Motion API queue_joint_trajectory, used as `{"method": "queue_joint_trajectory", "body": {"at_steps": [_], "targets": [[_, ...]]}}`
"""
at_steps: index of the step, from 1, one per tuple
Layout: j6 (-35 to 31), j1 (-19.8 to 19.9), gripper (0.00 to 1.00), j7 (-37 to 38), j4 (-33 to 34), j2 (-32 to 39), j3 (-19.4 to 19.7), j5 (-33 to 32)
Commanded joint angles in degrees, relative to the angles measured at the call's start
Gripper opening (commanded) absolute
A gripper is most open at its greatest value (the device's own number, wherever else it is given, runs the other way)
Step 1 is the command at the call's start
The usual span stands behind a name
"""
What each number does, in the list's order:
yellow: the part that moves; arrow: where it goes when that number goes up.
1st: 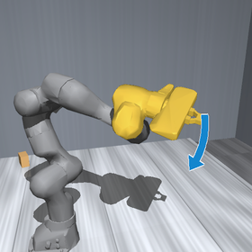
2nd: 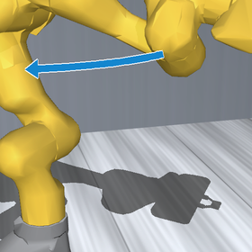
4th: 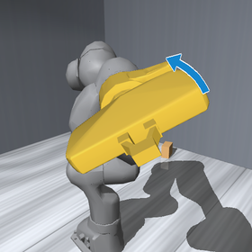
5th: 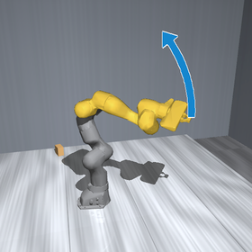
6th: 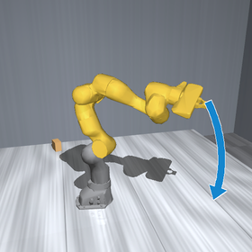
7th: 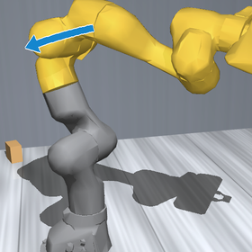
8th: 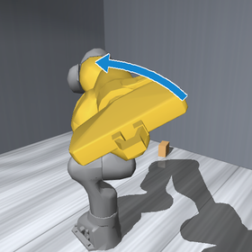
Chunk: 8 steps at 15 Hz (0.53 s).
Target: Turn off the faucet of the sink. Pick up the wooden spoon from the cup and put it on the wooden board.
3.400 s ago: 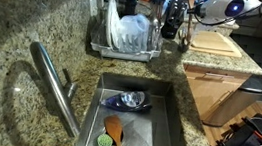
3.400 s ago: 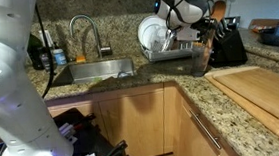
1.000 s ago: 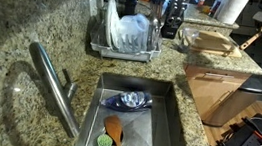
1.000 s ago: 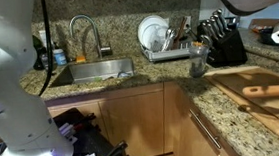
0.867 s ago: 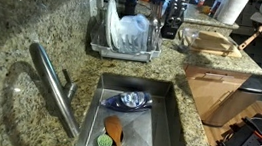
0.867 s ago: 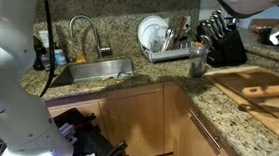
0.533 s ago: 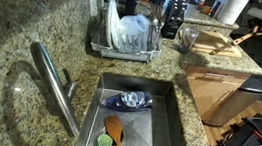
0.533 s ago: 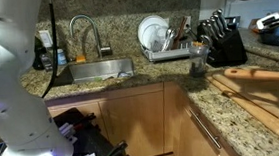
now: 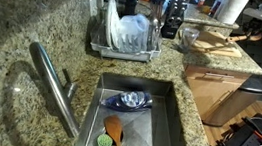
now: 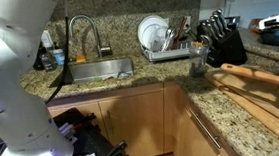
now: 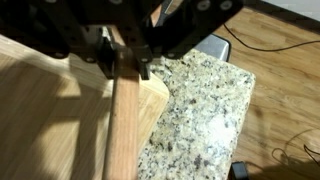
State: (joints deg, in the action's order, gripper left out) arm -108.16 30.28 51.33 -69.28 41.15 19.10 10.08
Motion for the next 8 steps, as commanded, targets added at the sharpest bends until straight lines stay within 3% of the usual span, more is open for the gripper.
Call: {"method": "queue_joint_trajectory", "body": {"at_steps": [1,2,8], "targets": [[-0.47,-0.79,0.07,9.17,3.98,3.64,1.00,1.61],[3.13,0.35,0.07,12.23,7.90,6.27,-0.05,3.44],[3.05,1.87,0.07,34.93,25.57,20.04,-0.47,7.56]]}}
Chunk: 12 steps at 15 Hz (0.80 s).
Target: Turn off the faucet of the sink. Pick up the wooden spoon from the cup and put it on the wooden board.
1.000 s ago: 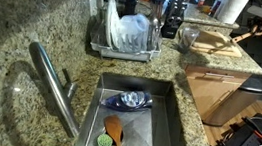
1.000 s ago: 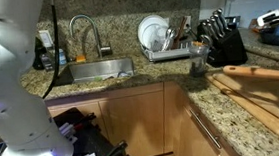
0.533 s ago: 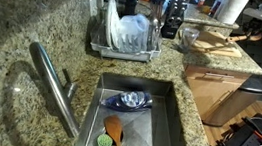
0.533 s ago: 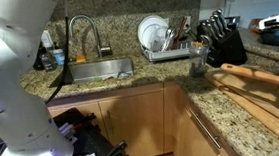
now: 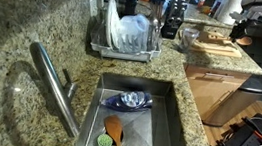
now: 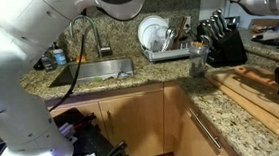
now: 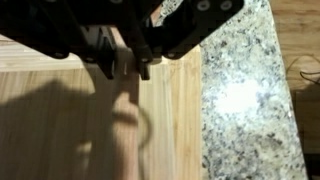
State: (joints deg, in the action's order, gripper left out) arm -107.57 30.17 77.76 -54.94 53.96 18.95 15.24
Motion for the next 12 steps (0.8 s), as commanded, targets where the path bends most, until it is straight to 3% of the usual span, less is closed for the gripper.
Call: {"method": "queue_joint_trajectory", "body": {"at_steps": [1,4,5,6,8,12], "targets": [[3.30,2.29,0.07,12.29,13.98,9.10,-0.26,2.65],[5.38,3.70,0.07,20.11,21.54,13.28,-0.61,2.74],[6.79,3.74,0.53,20.12,22.72,13.53,-0.44,1.74],[8.48,4.30,0.54,18.65,23.46,13.31,-1.24,2.08],[12.38,5.88,0.66,17.70,22.96,11.09,-5.00,-0.86],[30.14,8.91,0.95,11.05,27.28,8.74,-9.01,-1.92]]}}
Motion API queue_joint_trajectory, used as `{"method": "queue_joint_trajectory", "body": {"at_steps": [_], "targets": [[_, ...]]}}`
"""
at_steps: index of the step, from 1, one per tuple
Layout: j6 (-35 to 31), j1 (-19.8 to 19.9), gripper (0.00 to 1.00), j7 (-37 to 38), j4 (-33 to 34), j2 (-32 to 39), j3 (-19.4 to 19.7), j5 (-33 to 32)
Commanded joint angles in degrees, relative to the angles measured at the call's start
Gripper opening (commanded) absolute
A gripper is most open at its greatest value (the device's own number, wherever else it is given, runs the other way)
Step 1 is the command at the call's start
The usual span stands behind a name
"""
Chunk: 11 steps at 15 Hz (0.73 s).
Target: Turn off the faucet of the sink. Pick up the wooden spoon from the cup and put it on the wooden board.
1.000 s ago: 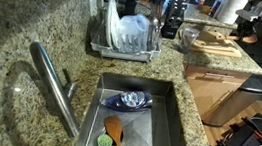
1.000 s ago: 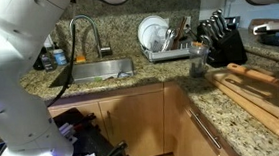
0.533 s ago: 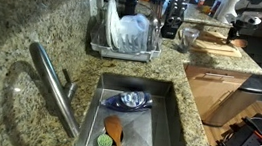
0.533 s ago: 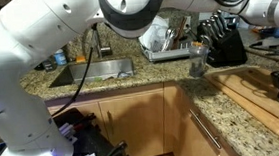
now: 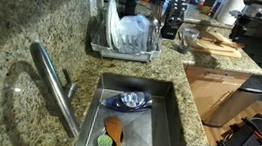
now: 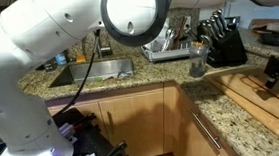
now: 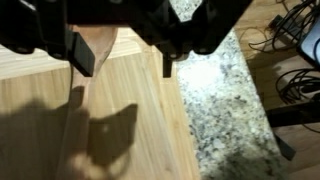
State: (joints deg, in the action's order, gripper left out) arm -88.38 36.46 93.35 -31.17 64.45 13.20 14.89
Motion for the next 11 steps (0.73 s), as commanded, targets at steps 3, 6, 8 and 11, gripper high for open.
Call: {"method": "queue_joint_trajectory", "body": {"at_steps": [3,6,8,11], "targets": [[25.18,2.35,1.00,-10.70,6.33,-5.81,-2.38,-6.82],[22.77,1.72,1.00,-8.23,14.84,-7.38,0.17,-13.28],[17.92,1.33,1.00,-9.37,12.05,-12.88,-0.37,-15.15],[18.44,1.28,1.00,-8.00,10.27,-14.17,-1.21,-15.07]]}}
